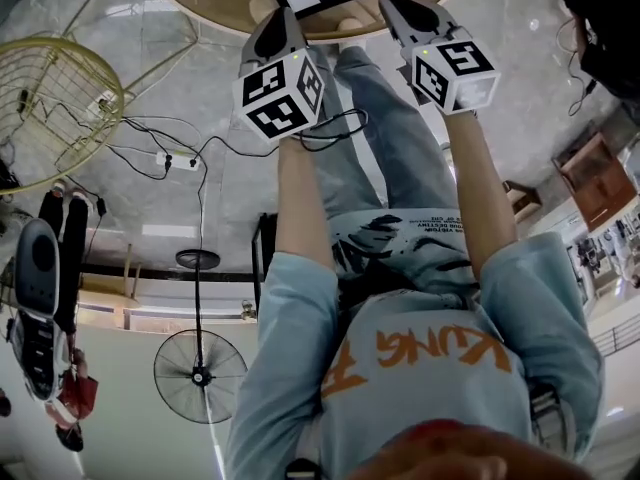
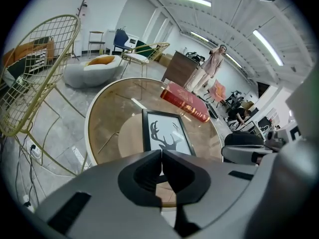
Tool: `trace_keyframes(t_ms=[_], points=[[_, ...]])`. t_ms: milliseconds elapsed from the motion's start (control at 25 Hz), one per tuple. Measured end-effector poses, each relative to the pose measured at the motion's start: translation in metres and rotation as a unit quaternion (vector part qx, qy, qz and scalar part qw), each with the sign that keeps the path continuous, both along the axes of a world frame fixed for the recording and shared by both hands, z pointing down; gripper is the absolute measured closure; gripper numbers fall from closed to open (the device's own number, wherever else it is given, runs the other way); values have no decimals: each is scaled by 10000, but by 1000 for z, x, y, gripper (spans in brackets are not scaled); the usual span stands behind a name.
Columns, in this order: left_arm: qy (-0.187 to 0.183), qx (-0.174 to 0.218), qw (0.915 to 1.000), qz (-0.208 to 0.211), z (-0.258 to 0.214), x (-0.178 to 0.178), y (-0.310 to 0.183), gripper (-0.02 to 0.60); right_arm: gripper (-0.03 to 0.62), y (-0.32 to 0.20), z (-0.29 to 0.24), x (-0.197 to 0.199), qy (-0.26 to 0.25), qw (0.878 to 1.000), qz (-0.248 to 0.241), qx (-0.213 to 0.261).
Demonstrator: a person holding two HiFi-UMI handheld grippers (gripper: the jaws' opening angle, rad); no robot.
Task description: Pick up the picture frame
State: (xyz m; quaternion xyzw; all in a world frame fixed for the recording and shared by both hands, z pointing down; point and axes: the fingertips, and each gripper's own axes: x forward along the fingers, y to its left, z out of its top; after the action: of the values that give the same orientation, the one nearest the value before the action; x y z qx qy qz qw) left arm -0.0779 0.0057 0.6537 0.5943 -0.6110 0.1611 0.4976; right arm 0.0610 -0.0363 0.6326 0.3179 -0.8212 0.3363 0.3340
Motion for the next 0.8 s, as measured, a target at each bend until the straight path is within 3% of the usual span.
trace_keyframes(t_ms=[200,480,600,800], points=[[-165,-423,9990,-15,27,-10,-2,561,595,-16,21,-12,105,9999,-13,-50],[-144,-486,9987,-43,46,-15,-9,558,594,-32,38,-33,61,9996,-257,-72],[-127,-522,9986,-39,51,-17,-14,460,552,-37,43,-36,76,9994,-326,-103],[-149,-585,9982,-66,55,-22,-22,442,506,-46,54,-37,229,9990,-345,-173]])
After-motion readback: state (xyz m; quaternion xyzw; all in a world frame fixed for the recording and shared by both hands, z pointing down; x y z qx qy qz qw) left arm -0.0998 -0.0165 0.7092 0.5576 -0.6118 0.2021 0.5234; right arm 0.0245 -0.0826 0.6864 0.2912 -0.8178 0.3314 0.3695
